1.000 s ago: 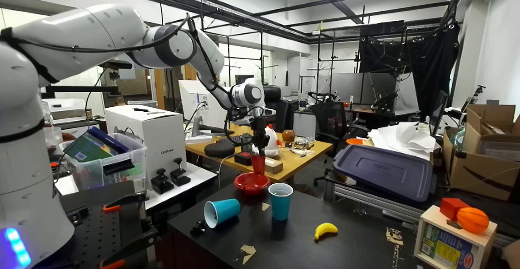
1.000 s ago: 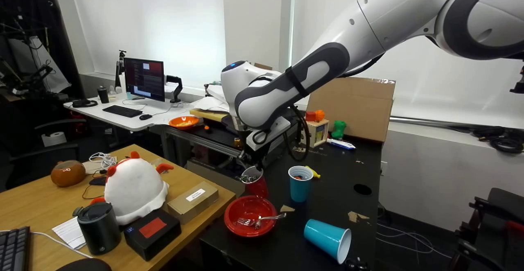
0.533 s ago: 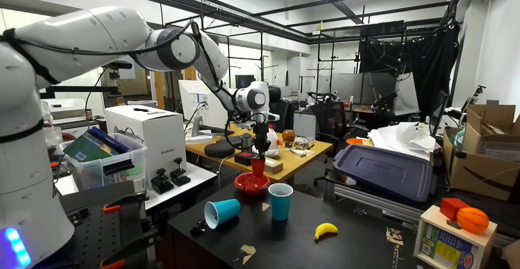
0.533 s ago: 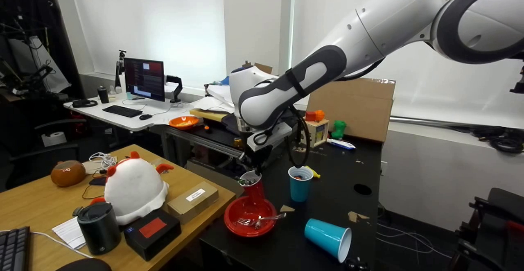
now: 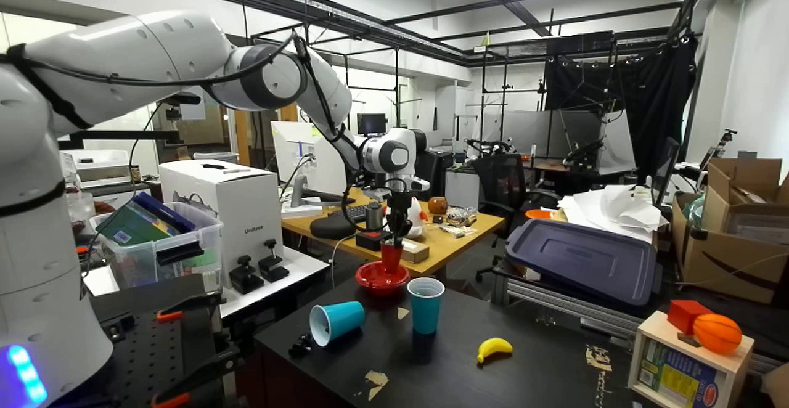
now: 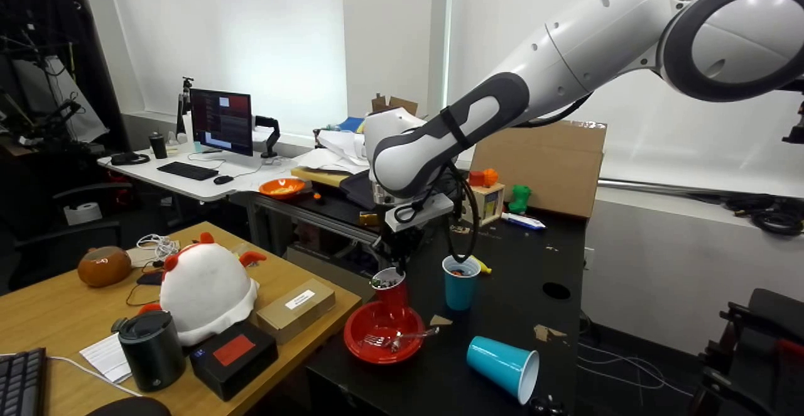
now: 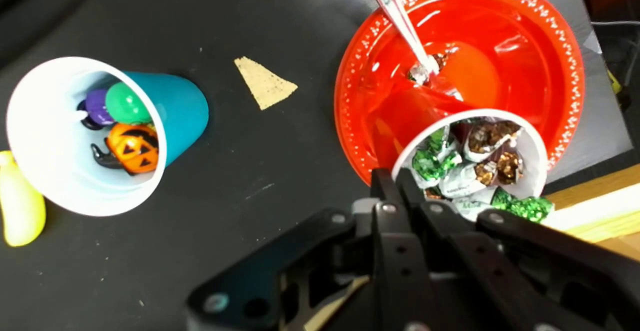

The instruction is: Pour the things in the red cup into the red bowl

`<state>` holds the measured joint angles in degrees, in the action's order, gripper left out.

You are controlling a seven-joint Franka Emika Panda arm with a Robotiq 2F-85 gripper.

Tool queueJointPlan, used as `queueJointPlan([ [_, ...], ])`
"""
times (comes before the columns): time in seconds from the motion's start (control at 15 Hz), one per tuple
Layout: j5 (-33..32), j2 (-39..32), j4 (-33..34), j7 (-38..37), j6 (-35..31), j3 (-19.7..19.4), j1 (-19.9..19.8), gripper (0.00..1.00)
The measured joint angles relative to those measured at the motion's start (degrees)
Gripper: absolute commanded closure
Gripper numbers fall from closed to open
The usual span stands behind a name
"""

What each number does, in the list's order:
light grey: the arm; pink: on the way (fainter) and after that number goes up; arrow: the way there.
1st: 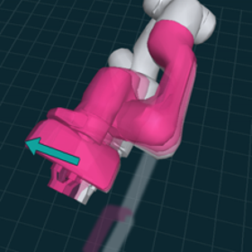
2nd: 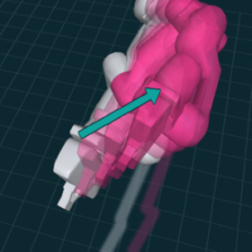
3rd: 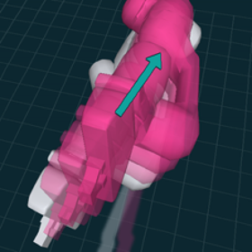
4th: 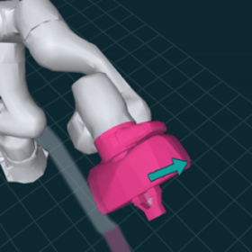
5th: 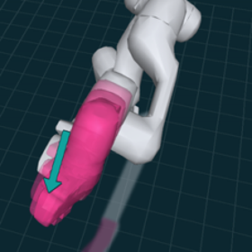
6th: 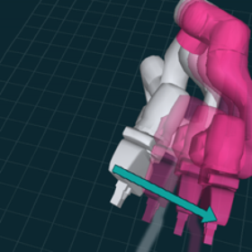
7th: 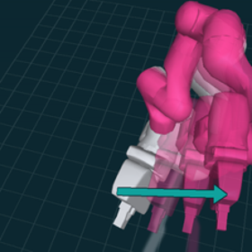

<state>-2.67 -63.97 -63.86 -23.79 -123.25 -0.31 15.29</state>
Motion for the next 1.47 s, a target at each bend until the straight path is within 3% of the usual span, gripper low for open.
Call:
queueJointPlan([
  [1.47,1.9,-2.32,-0.61,4.55,-0.07,1.26,-2.08,0.99],
])
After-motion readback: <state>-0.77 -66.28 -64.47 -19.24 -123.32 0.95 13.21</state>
